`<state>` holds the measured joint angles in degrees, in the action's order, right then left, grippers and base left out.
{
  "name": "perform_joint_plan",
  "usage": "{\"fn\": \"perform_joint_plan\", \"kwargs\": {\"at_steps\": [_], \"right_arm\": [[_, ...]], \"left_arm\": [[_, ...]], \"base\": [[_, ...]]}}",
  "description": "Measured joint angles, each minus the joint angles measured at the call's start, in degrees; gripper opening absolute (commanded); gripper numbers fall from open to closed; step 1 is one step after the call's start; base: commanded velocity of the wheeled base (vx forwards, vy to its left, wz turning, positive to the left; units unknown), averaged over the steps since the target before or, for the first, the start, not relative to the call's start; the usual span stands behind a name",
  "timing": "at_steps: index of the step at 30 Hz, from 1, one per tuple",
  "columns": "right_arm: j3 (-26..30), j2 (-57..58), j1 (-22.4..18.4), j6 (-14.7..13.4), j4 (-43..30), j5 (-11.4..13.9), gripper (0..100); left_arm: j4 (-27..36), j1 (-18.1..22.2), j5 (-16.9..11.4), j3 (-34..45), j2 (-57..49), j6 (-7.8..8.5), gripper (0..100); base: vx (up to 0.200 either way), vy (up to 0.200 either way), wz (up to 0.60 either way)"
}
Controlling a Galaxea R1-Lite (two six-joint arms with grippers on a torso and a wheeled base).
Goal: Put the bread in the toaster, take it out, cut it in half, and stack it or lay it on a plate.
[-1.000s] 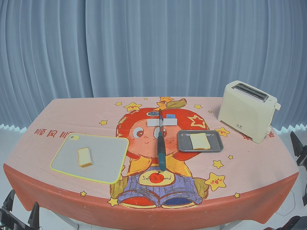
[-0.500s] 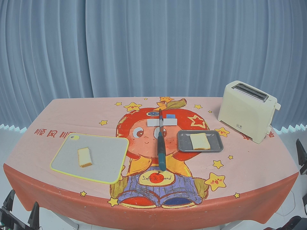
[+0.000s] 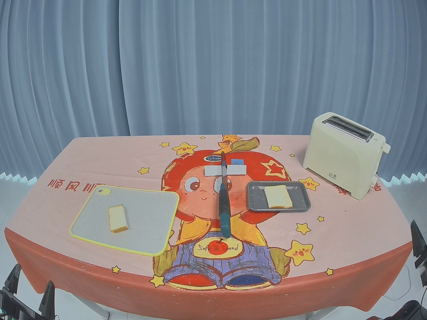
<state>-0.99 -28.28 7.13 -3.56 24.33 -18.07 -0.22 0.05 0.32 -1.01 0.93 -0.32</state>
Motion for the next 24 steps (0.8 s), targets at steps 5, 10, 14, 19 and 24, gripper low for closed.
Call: {"fn": "perform_joint_plan", "kwargs": {"at_steps": [5,10,14,19,24], "right_arm": [[0.0,6.1,-2.1,1.3,-7.1,6.1,100],[-0.2,12.8,-6.2,2.5,-15.2,13.1,100],[-0.6,17.1,-8.9,3.1,-19.1,16.8,100],[-0.5,20.7,-10.2,3.3,-20.9,17.8,100],[-0.1,22.8,-10.4,3.7,-24.0,17.9,100]], "left_arm": [[0.0,0.0,0.0,0.0,0.0,0.02,100],[0.0,0.0,-0.1,0.0,0.0,0.02,100],[0.0,0.0,-0.1,0.0,0.0,0.02,100],[0.0,0.0,-0.1,0.0,0.0,0.00,100],[0.0,0.0,-0.1,0.0,0.0,0.00,100]], "base": [[0.000,0.000,0.00],[0.000,0.000,0.00],[0.000,0.000,0.00],[0.000,0.000,0.00],[0.000,0.000,0.00]]}}
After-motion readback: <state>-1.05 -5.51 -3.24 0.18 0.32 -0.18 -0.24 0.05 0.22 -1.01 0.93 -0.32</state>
